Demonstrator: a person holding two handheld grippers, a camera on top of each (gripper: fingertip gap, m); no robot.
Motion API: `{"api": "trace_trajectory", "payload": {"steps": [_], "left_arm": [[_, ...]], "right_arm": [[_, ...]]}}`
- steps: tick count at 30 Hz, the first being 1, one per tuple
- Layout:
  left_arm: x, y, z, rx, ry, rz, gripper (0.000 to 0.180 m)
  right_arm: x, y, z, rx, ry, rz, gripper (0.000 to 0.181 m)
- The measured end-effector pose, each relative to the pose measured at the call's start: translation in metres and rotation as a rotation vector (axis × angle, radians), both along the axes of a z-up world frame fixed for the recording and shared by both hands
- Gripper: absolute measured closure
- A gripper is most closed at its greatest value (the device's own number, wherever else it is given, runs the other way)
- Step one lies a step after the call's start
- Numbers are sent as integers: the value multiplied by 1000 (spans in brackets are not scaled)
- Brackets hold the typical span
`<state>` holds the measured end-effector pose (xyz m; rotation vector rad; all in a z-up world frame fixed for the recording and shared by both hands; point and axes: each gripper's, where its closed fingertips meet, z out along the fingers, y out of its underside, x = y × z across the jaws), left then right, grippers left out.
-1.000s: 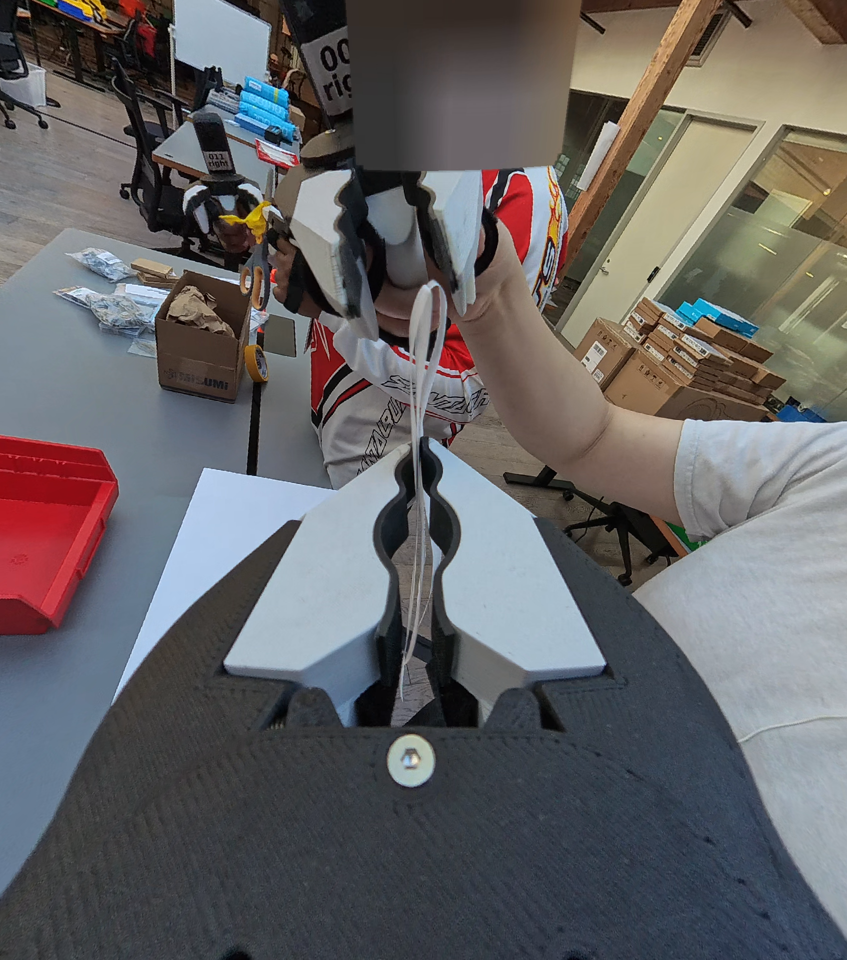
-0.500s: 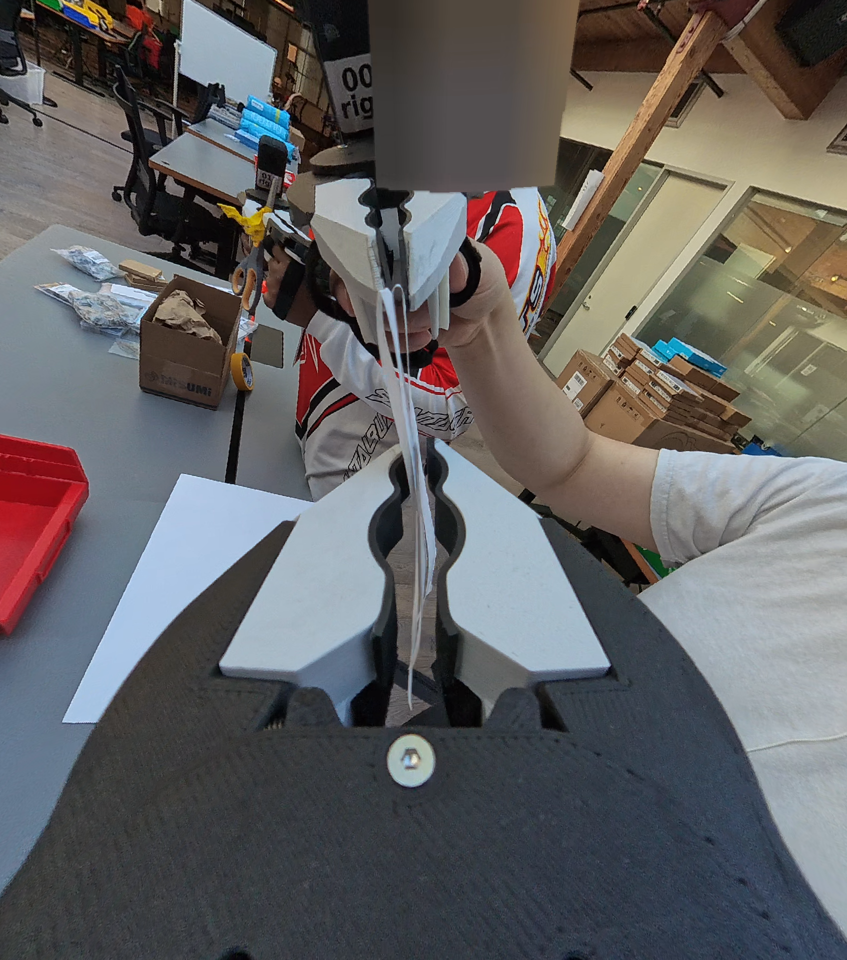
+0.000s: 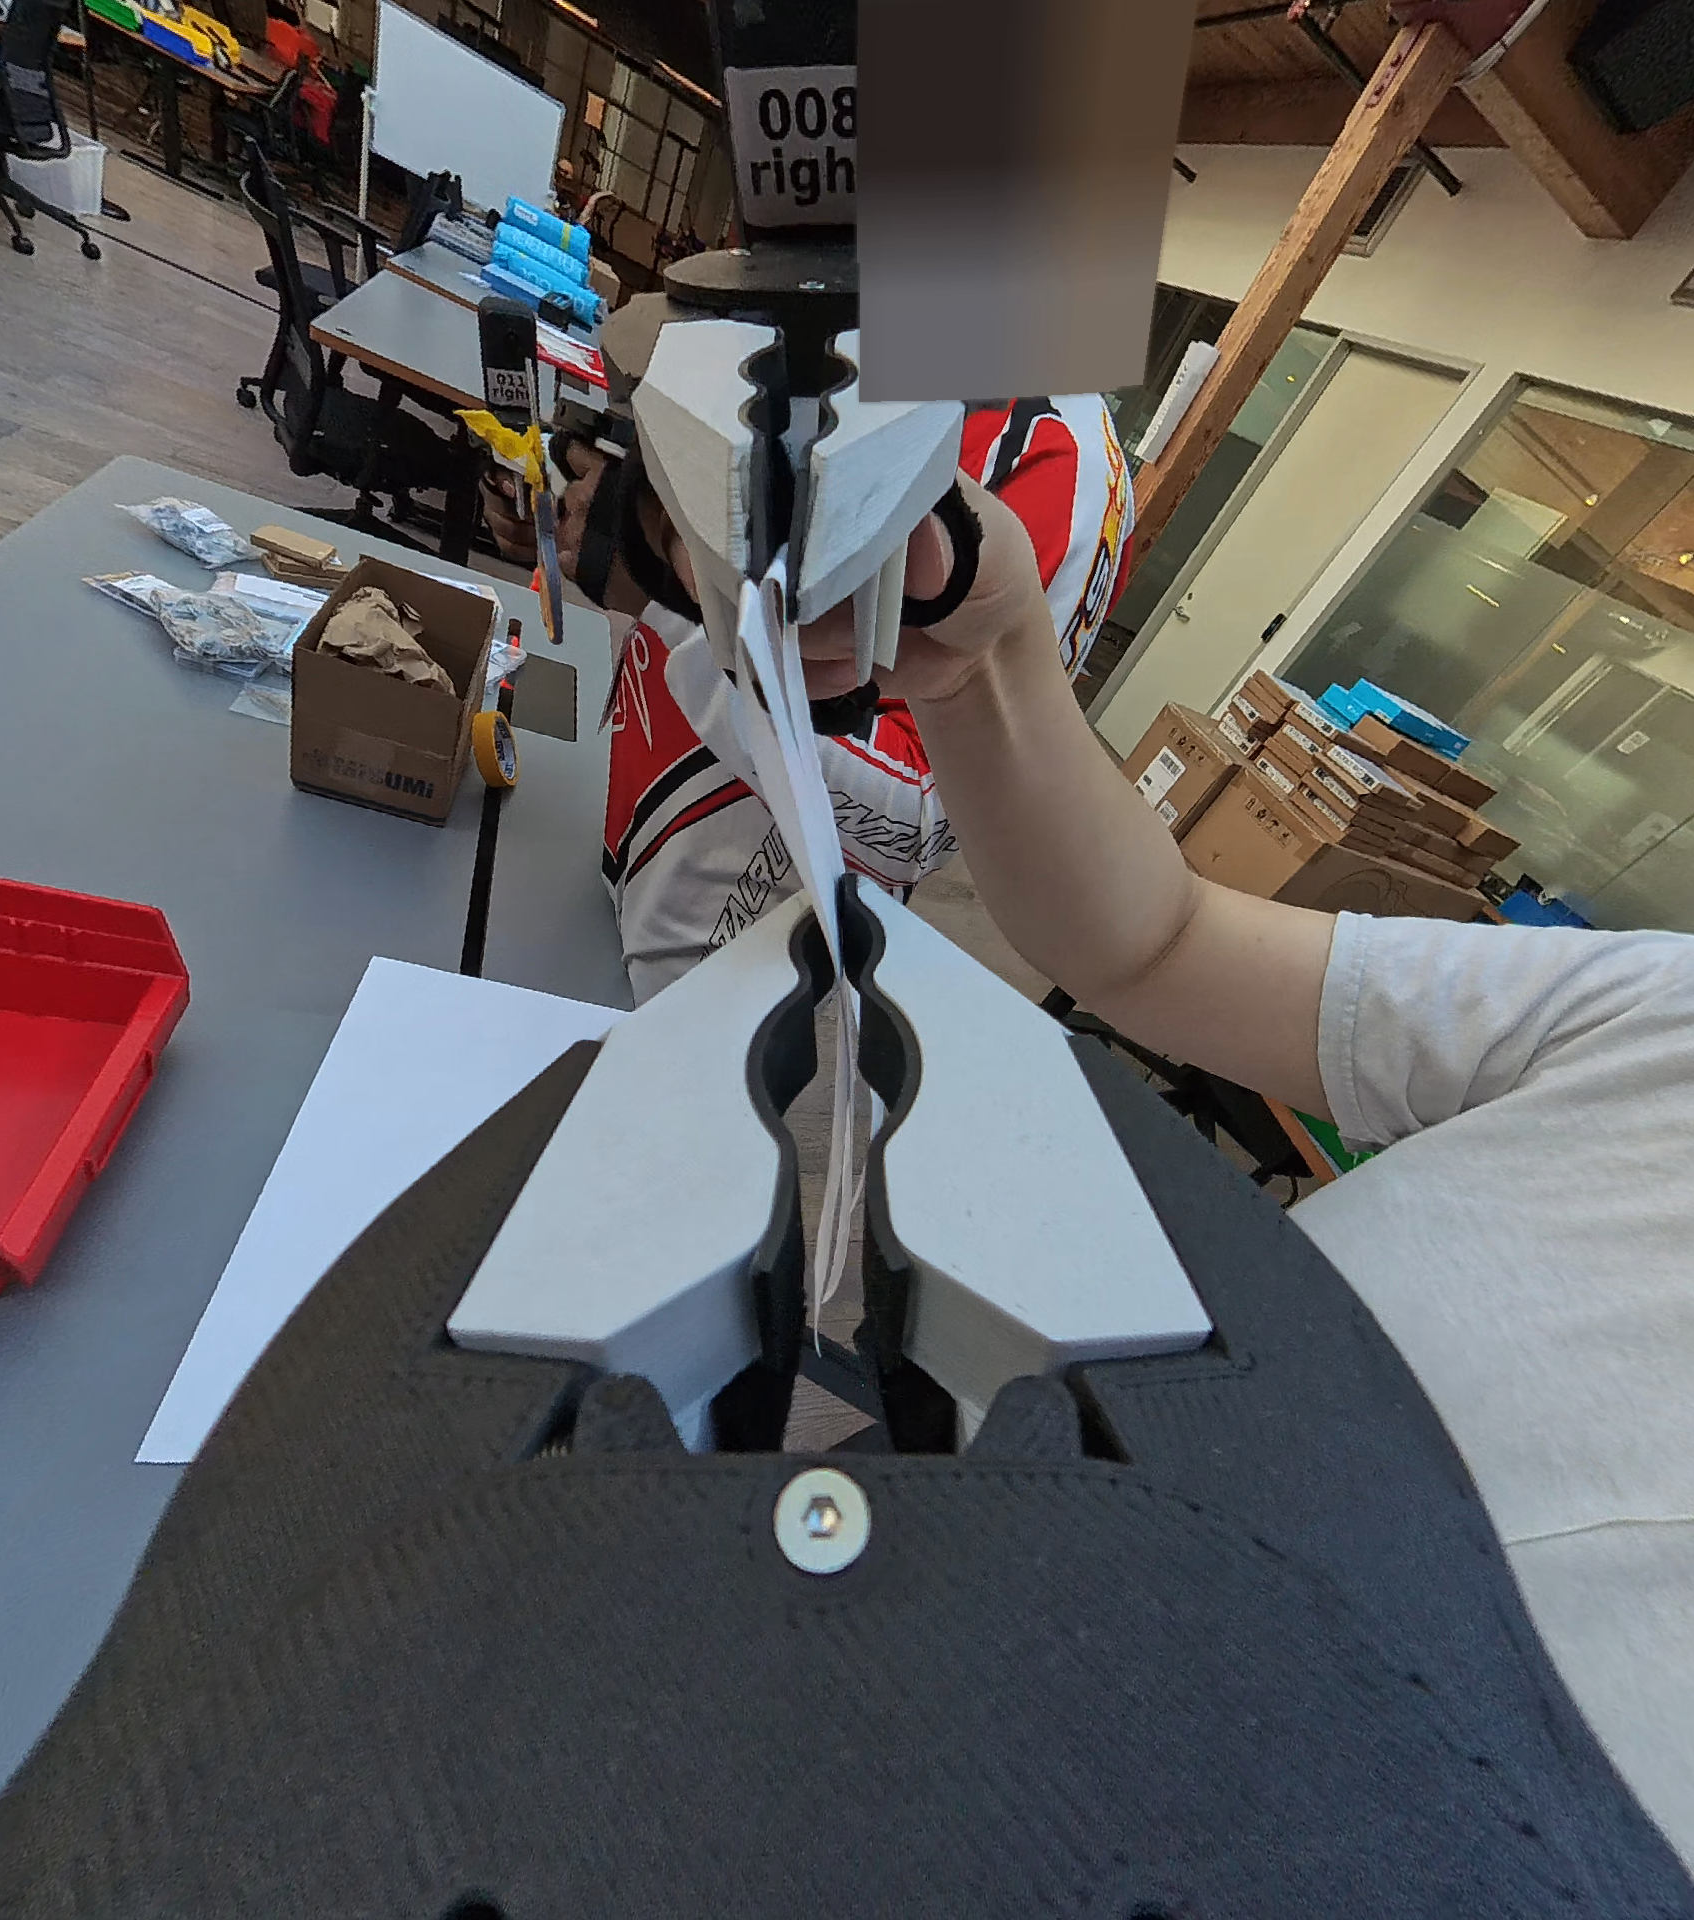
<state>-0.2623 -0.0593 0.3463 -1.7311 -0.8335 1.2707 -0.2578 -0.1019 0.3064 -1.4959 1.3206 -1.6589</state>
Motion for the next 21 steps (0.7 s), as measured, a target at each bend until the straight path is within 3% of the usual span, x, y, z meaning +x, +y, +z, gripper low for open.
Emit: {"api": "trace_trajectory", "payload": {"steps": [3, 8, 10, 15, 21], "left_arm": [[0, -2, 3, 14, 12, 10, 175], [-2, -3, 7, 28, 25, 34, 138], [1, -2, 17, 37, 62, 49, 132], [7, 3, 37, -10, 156, 132, 141], [-5, -7, 24, -82, 100, 224, 146]], "right_arm": [[0, 0, 2, 13, -4, -5, 181], [-1, -2, 7, 74, -30, -15, 181], [-2, -1, 9, 112, -37, -12, 181], [-4, 3, 13, 182, -52, -9, 181], [-4, 5, 9, 216, -32, 17, 181]]}}
